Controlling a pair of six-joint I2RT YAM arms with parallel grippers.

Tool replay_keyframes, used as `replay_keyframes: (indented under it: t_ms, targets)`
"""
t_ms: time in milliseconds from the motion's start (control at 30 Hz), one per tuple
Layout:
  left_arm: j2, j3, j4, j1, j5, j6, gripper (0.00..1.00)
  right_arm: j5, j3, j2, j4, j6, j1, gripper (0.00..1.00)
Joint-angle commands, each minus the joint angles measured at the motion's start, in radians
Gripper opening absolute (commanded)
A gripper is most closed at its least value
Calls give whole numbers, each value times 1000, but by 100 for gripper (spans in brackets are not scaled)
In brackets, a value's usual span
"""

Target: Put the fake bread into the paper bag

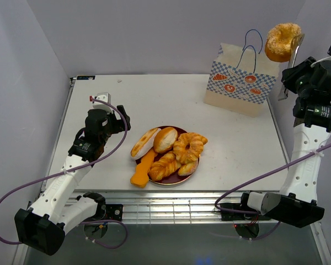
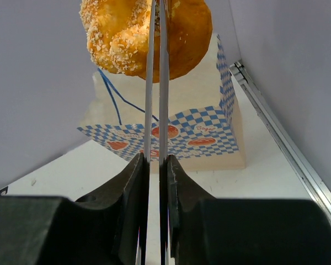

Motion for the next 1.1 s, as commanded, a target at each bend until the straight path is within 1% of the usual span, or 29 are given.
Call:
replay_keyframes:
  t_ms: [0, 100, 233, 633, 700, 733, 767, 833, 867, 933, 967, 1067]
  targets:
    - [-7, 26, 10, -2, 20, 2, 98, -12, -48, -16, 98, 23, -19, 8]
    - [-6, 26, 12, -2, 26, 2, 98, -6, -85, -11, 124, 9, -20, 8]
    - [-4, 26, 15, -2, 63, 2, 98, -35, -116, 21, 145, -8, -20, 8]
    - [5, 26, 17, -3, 87, 0, 98, -132, -82, 127, 162, -37, -14, 8]
    - [10, 26, 18, -3, 95, 0, 98, -141, -76, 142, 162, -39, -11, 10]
    - [10, 27, 18, -3, 99, 2, 98, -144, -73, 148, 161, -43, -8, 12]
    - [10, 27, 18, -3, 109, 2, 98, -147, -71, 152, 159, -45, -8, 17]
    - [11, 29, 17, -3, 112, 4, 98, -158, -71, 159, 161, -46, -2, 21]
    - [10, 29, 18, -3, 112, 5, 98, -159, -73, 162, 161, -46, -1, 27]
    - [11, 30, 18, -3, 115, 5, 98, -165, -79, 164, 162, -48, 4, 32]
    - [13, 29, 18, -3, 116, 5, 98, -167, -81, 164, 162, -51, 6, 38]
    - [13, 29, 18, -3, 119, 5, 98, -173, -81, 165, 162, -54, 9, 46]
